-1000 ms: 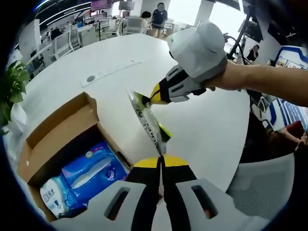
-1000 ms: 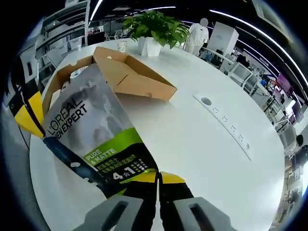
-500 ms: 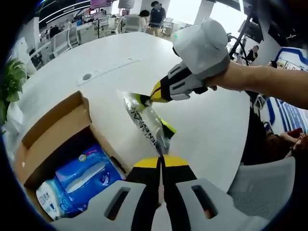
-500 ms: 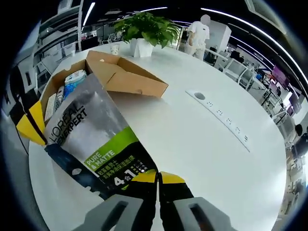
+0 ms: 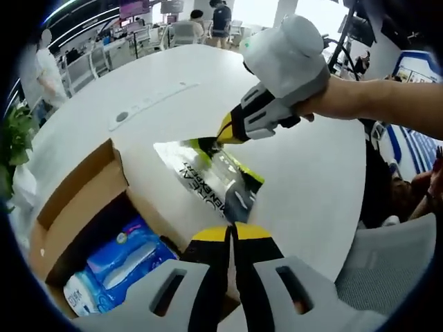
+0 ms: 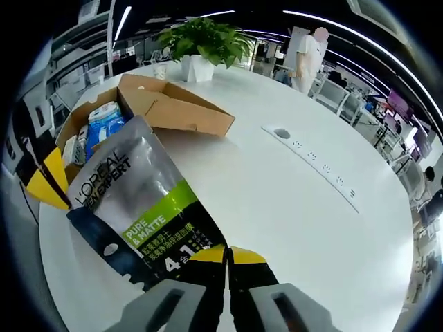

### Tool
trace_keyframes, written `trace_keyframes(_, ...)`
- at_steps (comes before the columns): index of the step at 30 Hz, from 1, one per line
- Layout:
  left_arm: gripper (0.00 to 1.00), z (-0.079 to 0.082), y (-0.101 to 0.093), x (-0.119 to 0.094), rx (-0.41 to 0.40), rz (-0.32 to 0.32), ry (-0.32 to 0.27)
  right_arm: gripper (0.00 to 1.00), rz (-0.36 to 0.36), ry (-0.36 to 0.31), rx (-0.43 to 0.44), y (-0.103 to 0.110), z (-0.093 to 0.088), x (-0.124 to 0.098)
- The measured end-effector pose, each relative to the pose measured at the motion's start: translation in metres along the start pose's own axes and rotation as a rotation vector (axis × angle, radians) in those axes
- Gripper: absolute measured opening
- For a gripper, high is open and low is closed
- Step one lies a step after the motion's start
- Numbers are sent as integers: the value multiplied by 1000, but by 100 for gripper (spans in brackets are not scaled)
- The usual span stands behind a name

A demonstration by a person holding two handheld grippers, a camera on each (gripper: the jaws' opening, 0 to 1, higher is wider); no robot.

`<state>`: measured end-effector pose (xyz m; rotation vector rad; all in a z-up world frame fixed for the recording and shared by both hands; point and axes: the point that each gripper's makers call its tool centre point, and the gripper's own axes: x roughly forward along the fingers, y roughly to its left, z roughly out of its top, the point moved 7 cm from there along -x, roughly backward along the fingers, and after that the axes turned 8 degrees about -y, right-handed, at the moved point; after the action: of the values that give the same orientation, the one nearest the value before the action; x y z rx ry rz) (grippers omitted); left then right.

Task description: Operate the shoe box by opening the lid, removing the specified soft item, and placing it in the target area until the item is outside and the box remains undamaged.

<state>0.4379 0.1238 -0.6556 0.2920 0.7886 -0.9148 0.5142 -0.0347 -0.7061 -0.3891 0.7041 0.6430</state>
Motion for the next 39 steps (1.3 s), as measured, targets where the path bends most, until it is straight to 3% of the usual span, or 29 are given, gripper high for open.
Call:
trace_keyframes(29,1,-10,-11,38,179,-7,109,0,-17,14,41,-10,-22,-3)
trace_keyframes(39,1,-18,-7,47,149,-21,127,0,-17,14,49,-5,-26,-6)
